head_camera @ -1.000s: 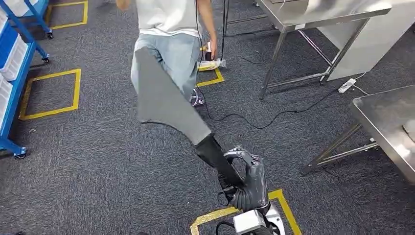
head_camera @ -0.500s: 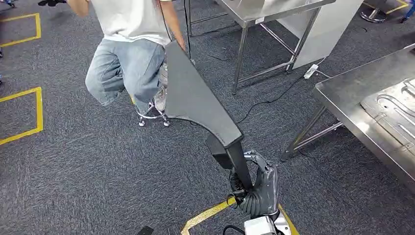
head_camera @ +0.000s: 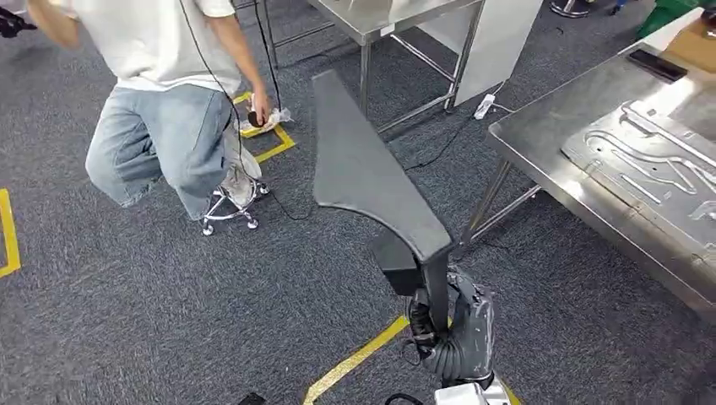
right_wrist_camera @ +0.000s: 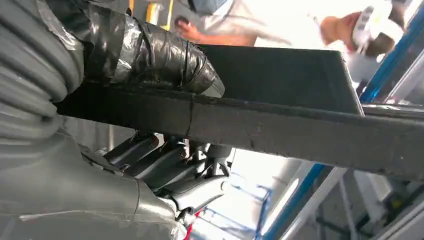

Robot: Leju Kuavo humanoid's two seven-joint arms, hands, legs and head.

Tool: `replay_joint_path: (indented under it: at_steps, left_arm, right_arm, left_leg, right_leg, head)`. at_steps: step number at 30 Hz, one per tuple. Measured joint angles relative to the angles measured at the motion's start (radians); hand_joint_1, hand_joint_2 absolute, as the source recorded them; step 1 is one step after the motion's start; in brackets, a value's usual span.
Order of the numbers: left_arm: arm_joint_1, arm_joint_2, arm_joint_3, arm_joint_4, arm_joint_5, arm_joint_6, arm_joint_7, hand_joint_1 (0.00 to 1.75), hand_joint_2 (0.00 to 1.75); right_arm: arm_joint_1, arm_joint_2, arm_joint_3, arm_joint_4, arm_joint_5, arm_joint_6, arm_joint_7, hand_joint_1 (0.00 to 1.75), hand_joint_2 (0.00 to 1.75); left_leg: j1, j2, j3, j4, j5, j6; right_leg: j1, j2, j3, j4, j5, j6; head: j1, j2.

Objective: Take the parts from the cabinet and place them on the table.

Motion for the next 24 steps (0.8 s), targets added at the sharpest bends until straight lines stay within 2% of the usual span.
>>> replay_joint_path:
  at_steps: [1,2,3,4,5,6,7,8,9,10,11,12,15,16,17,18,19,20,21,22,23,24]
  left_arm:
    - [-0.003,0.0,0.0,0.0,0.0,-0.001,-0.002,0.0,1.75]
    - [-0.006,0.0,0.0,0.0,0.0,-0.001,-0.003,0.0,1.75]
    - [-0.006,0.0,0.0,0.0,0.0,-0.001,-0.004,0.0,1.75]
    - [-0.003,0.0,0.0,0.0,0.0,0.0,-0.004,0.0,1.75]
    - [-0.001,0.0,0.0,0.0,-0.001,0.0,-0.005,0.0,1.75]
    - [0.002,0.0,0.0,0.0,-0.001,0.0,-0.008,0.0,1.75]
    - [0.0,0.0,0.0,0.0,-0.002,0.001,-0.009,0.0,1.75]
    - [0.0,0.0,0.0,0.0,-0.003,0.001,-0.009,0.0,1.75]
    - [0.0,0.0,0.0,0.0,-0.003,0.001,-0.009,0.0,1.75]
    - [0.001,0.0,0.0,0.0,-0.003,0.001,-0.009,0.0,1.75]
    - [0.003,0.0,0.0,0.0,-0.003,0.002,-0.009,0.0,1.75]
    - [0.009,0.002,0.0,0.0,-0.003,0.002,-0.008,0.0,1.75]
    - [0.005,0.002,0.0,0.0,-0.004,0.002,-0.008,0.0,1.75]
    - [0.007,0.001,0.0,0.0,-0.004,0.001,-0.007,0.0,1.75]
    - [0.009,-0.002,0.0,0.0,-0.004,0.001,-0.007,0.0,1.75]
    - [0.011,0.001,0.0,0.0,-0.003,0.006,-0.009,0.0,1.75]
    - [0.012,0.001,0.0,0.0,-0.003,0.007,-0.011,0.0,1.75]
    - [0.013,0.001,0.001,0.0,-0.003,0.009,-0.012,0.0,1.75]
    - [0.017,0.001,0.002,0.0,-0.003,0.01,-0.014,0.0,1.75]
    - [0.02,0.001,0.003,0.0,-0.002,0.012,-0.016,0.0,1.75]
    - [0.021,0.001,0.003,0.0,-0.001,0.013,-0.018,0.0,1.75]
    - [0.022,0.001,0.005,0.0,0.0,0.013,-0.018,0.0,1.75]
  right_arm:
    - [0.002,0.0,-0.002,-0.002,0.0,0.0,0.0,1.69,1.75]
    - [0.004,0.0,-0.002,-0.004,0.0,0.001,0.0,1.69,1.75]
    - [0.003,0.0,-0.003,-0.005,0.0,0.002,0.0,1.69,1.75]
    - [0.002,0.0,-0.003,-0.006,0.0,0.006,0.0,1.69,1.75]
    - [0.003,0.0,-0.003,-0.006,0.001,0.008,0.0,1.69,1.75]
    - [0.005,0.0,-0.003,-0.006,0.003,0.011,0.001,1.69,1.75]
    - [0.006,0.0,-0.003,-0.006,0.004,0.013,0.002,1.69,1.75]
    - [0.006,0.0,-0.003,-0.006,0.005,0.013,0.003,1.69,1.75]
    - [0.007,0.0,-0.003,-0.006,0.005,0.014,0.004,1.69,1.75]
    - [0.007,0.0,-0.003,-0.006,0.006,0.014,0.004,1.69,1.75]
    - [0.007,0.0,-0.003,-0.007,0.006,0.014,0.004,1.69,1.75]
    - [0.007,0.0,-0.004,-0.007,0.006,0.014,0.004,1.69,1.75]
    - [0.009,0.0,-0.004,-0.01,0.007,0.013,0.005,1.69,1.75]
    - [0.01,0.0,-0.004,-0.011,0.009,0.014,0.005,1.69,1.75]
    - [0.013,0.0,-0.004,-0.013,0.009,0.014,0.006,1.69,1.75]
    - [0.011,0.0,-0.005,-0.015,0.009,0.014,0.006,1.69,1.75]
    - [0.008,-0.001,-0.005,-0.015,0.009,0.018,0.006,1.69,1.75]
    - [0.007,0.0,-0.005,-0.015,0.008,0.019,0.007,1.69,1.75]
    - [0.008,-0.001,-0.004,-0.015,0.008,0.021,0.007,1.69,1.75]
    - [0.008,-0.001,-0.005,-0.013,0.008,0.023,0.008,1.69,1.75]
    - [0.008,-0.001,-0.005,-0.013,0.006,0.026,0.008,1.69,1.75]
    - [0.008,-0.001,-0.005,-0.013,0.004,0.03,0.01,1.69,1.75]
  left_leg:
    - [0.001,0.006,0.005,0.0,-0.006,-0.008]
    - [0.006,-0.042,0.002,0.017,-0.022,-0.014]
    - [0.007,-0.08,-0.017,0.058,-0.05,-0.013]
    - [0.008,-0.102,-0.055,0.138,-0.093,-0.014]
    - [0.008,-0.109,-0.095,0.22,-0.129,-0.017]
    - [0.008,-0.11,-0.131,0.289,-0.15,-0.018]
    - [0.008,-0.11,-0.149,0.319,-0.147,-0.018]
    - [0.008,-0.11,-0.143,0.299,-0.119,-0.016]
    - [0.008,-0.113,-0.117,0.235,-0.071,-0.013]
    - [0.008,-0.123,-0.077,0.142,-0.017,-0.009]
    - [0.008,-0.159,-0.04,0.049,0.026,-0.004]
    - [0.011,-0.21,-0.033,0.026,0.009,-0.001]
    - [0.004,-0.187,-0.029,0.018,0.014,0.005]
    - [0.01,-0.172,-0.026,0.009,0.019,0.013]
    - [0.017,-0.155,-0.022,0.0,0.025,0.022]
    - [0.016,-0.145,-0.02,-0.005,0.027,0.03]
    - [0.015,-0.132,-0.021,-0.005,0.027,0.033]
    - [0.013,-0.12,-0.021,-0.005,0.026,0.034]
    - [0.012,-0.104,-0.021,-0.005,0.024,0.035]
    - [0.012,-0.089,-0.021,-0.004,0.022,0.034]
    - [0.012,-0.077,-0.019,-0.004,0.02,0.033]
    - [0.012,-0.065,-0.016,-0.004,0.017,0.03]
  right_leg:
    - [-0.009,0.014,0.005,-0.01,0.005,-0.009]
    - [-0.014,0.021,0.01,-0.016,0.008,-0.014]
    - [-0.016,0.029,0.01,-0.016,0.008,-0.021]
    - [-0.016,0.039,0.01,-0.016,0.008,-0.024]
    - [-0.016,0.051,0.01,-0.016,0.007,-0.026]
    - [-0.014,0.063,0.009,-0.015,0.007,-0.027]
    - [-0.013,0.076,0.01,-0.013,0.007,-0.027]
    - [-0.013,0.09,0.011,-0.012,0.007,-0.027]
    - [-0.013,0.106,0.013,-0.011,0.007,-0.027]
    - [-0.013,0.122,0.014,-0.009,0.006,-0.025]
    - [-0.015,0.135,0.013,-0.006,0.004,-0.022]
    - [-0.012,0.144,0.006,-0.001,0.005,-0.016]
    - [-0.023,0.175,-0.004,-0.005,0.014,0.004]
    - [-0.016,0.19,-0.006,-0.007,0.018,0.011]
    - [-0.017,0.167,-0.008,0.002,0.008,0.012]
    - [-0.01,0.111,-0.023,0.033,-0.016,0.016]
    - [-0.013,0.079,-0.054,0.096,-0.053,0.021]
    - [-0.016,0.062,-0.092,0.174,-0.089,0.025]
    - [-0.02,0.055,-0.131,0.254,-0.12,0.029]
    - [-0.023,0.053,-0.153,0.296,-0.126,0.032]
    - [-0.026,0.05,-0.149,0.287,-0.108,0.035]
    - [-0.028,0.045,-0.12,0.231,-0.069,0.036]
  head:
    - [0.0,0.0]
    - [0.0,0.0]
    - [0.0,0.0]
    - [-0.001,0.0]
    - [-0.002,0.0]
    - [-0.002,0.0]
    - [-0.002,0.0]
    - [-0.002,0.0]
    - [-0.002,0.0]
    - [-0.002,0.0]
    - [-0.002,0.0]
    - [-0.001,0.0]
    - [-0.002,0.0]
    - [-0.001,0.0]
    - [-0.003,0.0]
    - [0.008,0.0]
    - [0.008,0.0]
    - [0.008,0.0]
    - [0.008,0.0]
    - [0.008,0.0]
    - [0.008,0.0]
    - [0.008,0.0]
